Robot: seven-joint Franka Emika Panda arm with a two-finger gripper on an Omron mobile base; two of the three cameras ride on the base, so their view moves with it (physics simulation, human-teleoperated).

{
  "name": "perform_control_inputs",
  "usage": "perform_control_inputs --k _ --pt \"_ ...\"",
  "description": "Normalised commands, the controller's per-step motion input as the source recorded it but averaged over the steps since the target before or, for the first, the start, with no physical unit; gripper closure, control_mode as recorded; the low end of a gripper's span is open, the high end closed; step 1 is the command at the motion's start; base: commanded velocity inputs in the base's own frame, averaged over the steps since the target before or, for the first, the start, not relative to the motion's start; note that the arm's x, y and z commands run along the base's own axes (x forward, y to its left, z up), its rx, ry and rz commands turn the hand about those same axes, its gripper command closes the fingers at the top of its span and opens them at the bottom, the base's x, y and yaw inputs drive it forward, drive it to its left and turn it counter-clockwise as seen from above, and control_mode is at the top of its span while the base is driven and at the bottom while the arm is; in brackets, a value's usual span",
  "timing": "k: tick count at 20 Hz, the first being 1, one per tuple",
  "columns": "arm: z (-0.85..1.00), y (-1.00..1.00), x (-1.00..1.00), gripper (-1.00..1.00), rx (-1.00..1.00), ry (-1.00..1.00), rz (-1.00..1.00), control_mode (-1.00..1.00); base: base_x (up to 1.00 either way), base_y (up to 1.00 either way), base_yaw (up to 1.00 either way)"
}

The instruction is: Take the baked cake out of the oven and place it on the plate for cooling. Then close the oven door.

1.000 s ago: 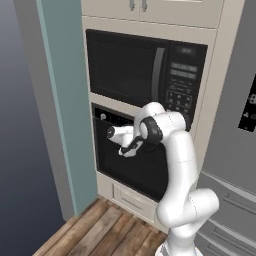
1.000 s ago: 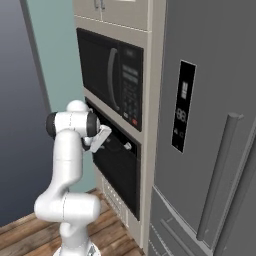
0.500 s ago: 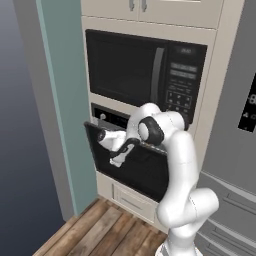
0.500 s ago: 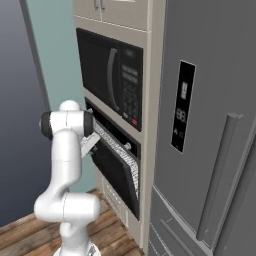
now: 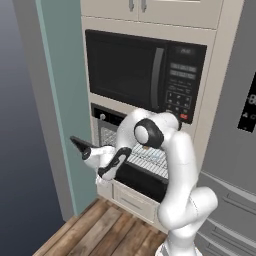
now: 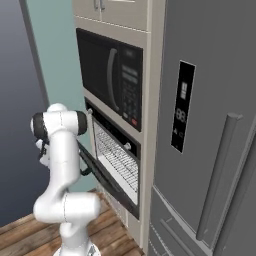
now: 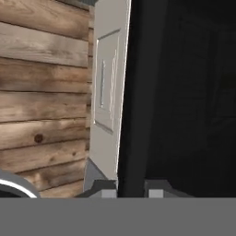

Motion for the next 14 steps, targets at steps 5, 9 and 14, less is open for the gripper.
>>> perform_control_inputs --k 5,9,14 --pt "-1.0 1.0 -1.0 -1.0 -0.03 0.2 0.14 -1.0 0.0 0.0 0.0" --pt "-0.35 0.31 -0.81 -1.0 -0.01 0.02 0.12 -1.0 0.0 0.0 0.0" --pt "1.0 -0.02 -0.05 -1.0 0.0 -0.16 0.03 -1.0 0.0 0.0 0.0"
